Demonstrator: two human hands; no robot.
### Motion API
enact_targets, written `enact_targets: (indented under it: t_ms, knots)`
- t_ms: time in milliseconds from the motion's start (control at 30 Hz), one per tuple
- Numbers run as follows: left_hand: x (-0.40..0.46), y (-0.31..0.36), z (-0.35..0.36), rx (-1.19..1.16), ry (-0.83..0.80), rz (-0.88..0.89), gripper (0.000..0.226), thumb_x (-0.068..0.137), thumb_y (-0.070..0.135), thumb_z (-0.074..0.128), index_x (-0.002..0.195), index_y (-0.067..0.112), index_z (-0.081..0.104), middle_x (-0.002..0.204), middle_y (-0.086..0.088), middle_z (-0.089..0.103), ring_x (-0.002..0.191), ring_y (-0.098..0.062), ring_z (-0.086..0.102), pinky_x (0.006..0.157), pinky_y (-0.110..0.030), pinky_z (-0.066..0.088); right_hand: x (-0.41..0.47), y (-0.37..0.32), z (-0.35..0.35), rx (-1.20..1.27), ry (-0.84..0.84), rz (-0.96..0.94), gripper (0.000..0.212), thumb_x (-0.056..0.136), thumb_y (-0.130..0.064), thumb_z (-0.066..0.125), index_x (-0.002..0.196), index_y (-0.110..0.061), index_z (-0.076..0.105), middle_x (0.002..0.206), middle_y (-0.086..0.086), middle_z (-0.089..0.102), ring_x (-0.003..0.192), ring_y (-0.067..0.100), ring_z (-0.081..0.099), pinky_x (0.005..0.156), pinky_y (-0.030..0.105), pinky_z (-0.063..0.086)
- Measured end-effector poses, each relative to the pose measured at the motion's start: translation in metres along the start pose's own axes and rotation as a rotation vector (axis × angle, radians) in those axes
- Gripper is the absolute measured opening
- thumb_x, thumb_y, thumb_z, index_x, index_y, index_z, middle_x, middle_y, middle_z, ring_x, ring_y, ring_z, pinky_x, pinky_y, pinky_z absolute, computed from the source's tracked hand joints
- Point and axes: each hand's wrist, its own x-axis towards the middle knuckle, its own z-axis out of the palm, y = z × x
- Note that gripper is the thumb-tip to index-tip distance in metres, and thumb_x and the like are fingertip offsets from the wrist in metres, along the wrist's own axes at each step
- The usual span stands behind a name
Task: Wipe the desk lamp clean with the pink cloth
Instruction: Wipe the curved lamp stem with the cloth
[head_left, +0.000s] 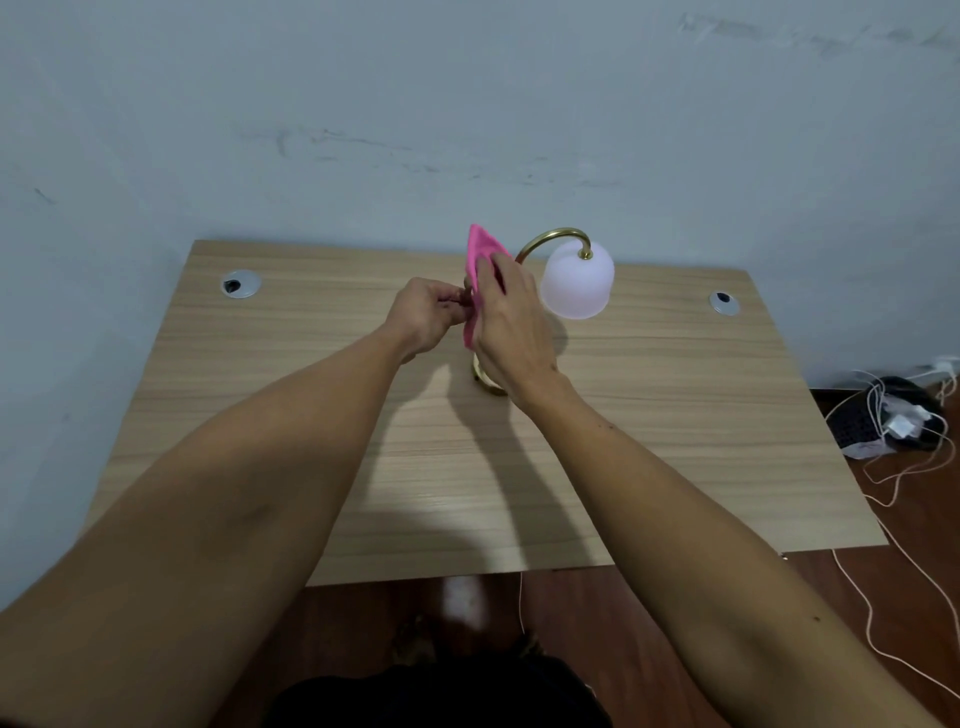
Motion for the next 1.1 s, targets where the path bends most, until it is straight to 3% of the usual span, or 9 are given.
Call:
enact_targets:
  t_ms: [100,233,300,467,567,667,800,967,1100]
  knots:
    - [-0.001,0.001,-0.001,0.012,0.0,0.006,0.017,0.091,-0.009,0.066,0.106,-0.005,0.075,0.083,-0.005,0.073,0.062,0.009,0.061,0.064,-0.006,0.046,0.0,-0.001,-0.001,-0.048,-0.008,-0.032,0.057,0.078,0.0,0.051,0.135,0.0,0.055,0.136,0.019,0.055,0.121,0.039,0.051,0.091,0.052,0.05]
    - [-0.004,0.006,-0.002,0.123,0.032,0.012,0.033,0.086,-0.006,0.067,0.062,0.016,0.063,0.05,0.01,0.052,0.047,0.001,0.042,0.047,-0.012,0.034,-0.007,0.002,0.001,-0.265,-0.105,-0.162,0.056,0.082,-0.005,0.042,0.134,-0.009,0.06,0.146,0.015,0.054,0.14,0.035,0.046,0.085,0.048,0.051]
    - [-0.003,0.005,-0.002,0.134,0.036,0.012,0.039,0.085,-0.004,0.068,0.056,0.02,0.058,0.047,0.011,0.048,0.048,-0.002,0.038,0.045,-0.016,0.032,-0.008,0.003,0.001,-0.294,-0.137,-0.176,0.056,0.083,-0.005,0.043,0.136,-0.011,0.06,0.149,0.013,0.053,0.143,0.033,0.044,0.087,0.049,0.05]
    - [-0.002,0.006,0.001,0.081,0.008,-0.001,0.017,0.089,-0.008,0.067,0.082,0.007,0.071,0.052,0.019,0.06,0.047,0.008,0.049,0.05,-0.005,0.037,0.003,0.005,-0.008,-0.201,-0.101,-0.154,0.052,0.075,-0.003,0.049,0.125,-0.006,0.063,0.134,0.019,0.058,0.125,0.038,0.051,0.086,0.05,0.051]
    - [-0.003,0.009,0.001,0.039,0.001,-0.01,0.021,0.092,-0.016,0.059,0.103,-0.002,0.07,0.076,0.0,0.066,0.053,0.008,0.061,0.056,-0.005,0.045,0.005,-0.005,-0.009,-0.101,-0.051,-0.063,0.051,0.074,0.003,0.052,0.124,0.0,0.059,0.126,0.021,0.057,0.114,0.04,0.051,0.088,0.05,0.051]
    - [0.0,0.007,0.0,0.061,0.005,0.003,0.019,0.089,-0.015,0.063,0.103,-0.007,0.072,0.083,-0.009,0.071,0.068,-0.002,0.066,0.072,-0.017,0.053,0.003,-0.006,-0.007,-0.048,-0.046,-0.047,0.05,0.076,0.006,0.053,0.125,0.0,0.059,0.129,0.02,0.056,0.118,0.04,0.048,0.092,0.05,0.05]
    - [0.002,0.008,-0.004,0.029,0.012,0.011,0.023,0.08,-0.01,0.07,0.1,-0.001,0.077,0.093,-0.018,0.076,0.084,-0.019,0.068,0.088,-0.037,0.061,-0.002,0.005,-0.007,-0.07,-0.065,-0.135,0.059,0.077,-0.002,0.031,0.129,-0.004,0.061,0.137,0.021,0.054,0.126,0.041,0.046,0.098,0.052,0.049]
    - [-0.001,0.026,-0.008,0.089,0.036,0.092,0.027,0.08,0.0,0.069,0.097,0.019,0.078,0.101,-0.018,0.078,0.08,-0.018,0.069,0.083,-0.043,0.064,0.005,0.007,-0.008,-0.094,-0.089,-0.192,0.055,0.077,-0.005,0.029,0.117,-0.007,0.066,0.126,0.019,0.06,0.114,0.04,0.05,0.089,0.052,0.051]
    - [-0.003,0.025,-0.008,0.14,0.048,0.094,0.027,0.073,0.003,0.07,0.096,0.015,0.078,0.096,-0.016,0.078,0.083,-0.021,0.072,0.085,-0.043,0.063,0.005,0.002,-0.013,-0.024,-0.074,-0.133,0.052,0.079,-0.006,0.031,0.118,-0.008,0.064,0.129,0.014,0.056,0.117,0.036,0.047,0.094,0.047,0.049]
